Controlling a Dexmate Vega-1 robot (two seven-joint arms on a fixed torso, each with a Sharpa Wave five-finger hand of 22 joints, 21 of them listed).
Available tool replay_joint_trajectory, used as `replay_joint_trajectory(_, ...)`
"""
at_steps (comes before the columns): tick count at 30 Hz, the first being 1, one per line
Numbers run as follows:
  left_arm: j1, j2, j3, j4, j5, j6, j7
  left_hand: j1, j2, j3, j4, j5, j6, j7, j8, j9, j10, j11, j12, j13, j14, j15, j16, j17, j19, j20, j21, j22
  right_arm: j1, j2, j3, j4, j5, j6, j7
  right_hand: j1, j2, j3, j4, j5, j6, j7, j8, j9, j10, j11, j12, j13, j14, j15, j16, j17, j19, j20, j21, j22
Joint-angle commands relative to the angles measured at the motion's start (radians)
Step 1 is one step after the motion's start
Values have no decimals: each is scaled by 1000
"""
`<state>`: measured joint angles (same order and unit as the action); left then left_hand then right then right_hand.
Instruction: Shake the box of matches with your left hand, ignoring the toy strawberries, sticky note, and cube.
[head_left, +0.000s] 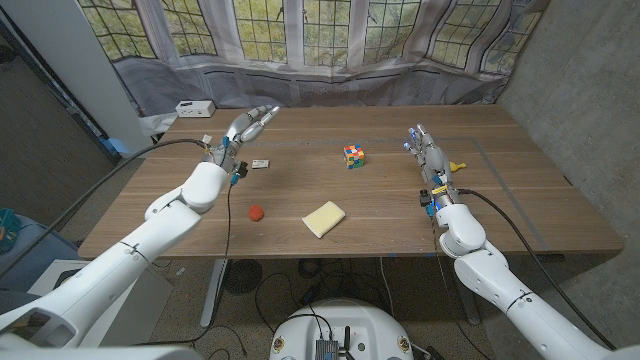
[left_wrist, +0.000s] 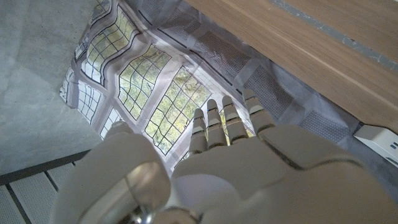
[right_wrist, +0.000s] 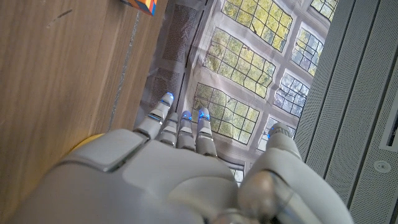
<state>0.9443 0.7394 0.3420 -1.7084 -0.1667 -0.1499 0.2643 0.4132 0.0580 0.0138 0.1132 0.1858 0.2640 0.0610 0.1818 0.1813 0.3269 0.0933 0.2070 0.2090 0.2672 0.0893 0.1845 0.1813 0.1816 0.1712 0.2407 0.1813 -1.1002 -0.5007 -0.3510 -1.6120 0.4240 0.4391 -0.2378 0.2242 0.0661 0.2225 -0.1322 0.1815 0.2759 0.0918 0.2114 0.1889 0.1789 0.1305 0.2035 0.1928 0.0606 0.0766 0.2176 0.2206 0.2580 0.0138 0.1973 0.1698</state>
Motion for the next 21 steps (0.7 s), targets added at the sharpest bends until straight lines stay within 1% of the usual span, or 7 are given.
replay_joint_trajectory(1, 40, -49, -29, 31, -132, -150, -58, -2, 4, 2, -7, 9, 10, 15, 9, 0, 7, 10, 7, -1, 10, -5, 7, -1, 28, -27, 6, -1, 8, -31, 4, -11, 11, -12, 44, 4, 2, -5, -1, -2, -36, -5, -15, 2, 3, -3, -1, 4, 10, 2, 0, 1, 11, -1, 1, 3)
replay_joint_trajectory(5, 55, -54, -41, 37, -191, -176, -98, -1, 4, 2, -9, 10, 9, 18, 9, 0, 8, 14, 7, -1, 10, -5, 6, -1, 30, -36, 5, -1, 14, -39, 2, -11, 23, -21, 63, 3, 1, -7, -1, -2, -55, -7, -22, 2, -5, -9, -4, 4, 12, -3, 1, 1, 20, -4, 4, 3)
replay_joint_trajectory(10, 61, -73, -56, 74, -301, -217, -174, 0, 4, 2, -11, 10, 3, 21, 6, -1, -1, 19, 4, -2, 4, -5, 4, -1, 19, -43, -3, -1, 20, -48, 2, -15, 12, -30, 60, 1, -2, -9, 0, -2, -66, -7, -25, 1, -7, -9, -5, 3, 9, -4, -1, 1, 21, -7, 3, 3)
replay_joint_trajectory(12, 61, -84, -62, 95, -361, -220, -212, 0, 5, 2, -12, 10, -6, 18, 3, -1, -10, 19, 0, -3, -6, -1, 0, -1, 6, -32, -11, -2, 31, -46, -1, -6, 13, -33, 65, 0, -3, -9, 0, -2, -67, -8, -25, 1, -7, -9, -5, 3, 8, -4, -1, 1, 21, -8, 3, 3)
replay_joint_trajectory(15, 60, -96, -66, 116, -390, -224, -222, -1, 5, 1, -13, 10, -9, 16, 2, -1, -15, 19, -1, -3, -10, -2, 0, -1, 4, -33, -13, -2, 40, -42, -8, -1, 13, -37, 69, -2, -4, -11, 1, -2, -68, -9, -25, 1, -10, -8, -6, 3, 4, -4, -3, 1, 16, -7, 1, 3)
replay_joint_trajectory(18, 62, -107, -69, 131, -412, -223, -224, -1, 5, 1, -17, 10, -11, 26, 2, -2, -19, 9, -1, -5, -13, -14, 0, -2, 22, -84, -12, -3, 50, -37, -15, 5, 11, -40, 73, -3, -5, -11, 1, -2, -69, -9, -25, 1, -12, -7, -7, 3, 1, -3, -4, 1, 13, -6, -1, 2)
replay_joint_trajectory(21, 60, -113, -66, 150, -434, -223, -244, 0, 6, 0, -19, 11, -29, 36, -3, -2, -35, 10, -6, -6, -33, -13, -6, -3, 17, -109, -19, -3, 57, -34, -22, 9, 10, -41, 77, -3, -5, -12, 1, -2, -70, -8, -25, 1, -14, -5, -7, 3, 0, -1, -5, 1, 12, -6, -1, 2)
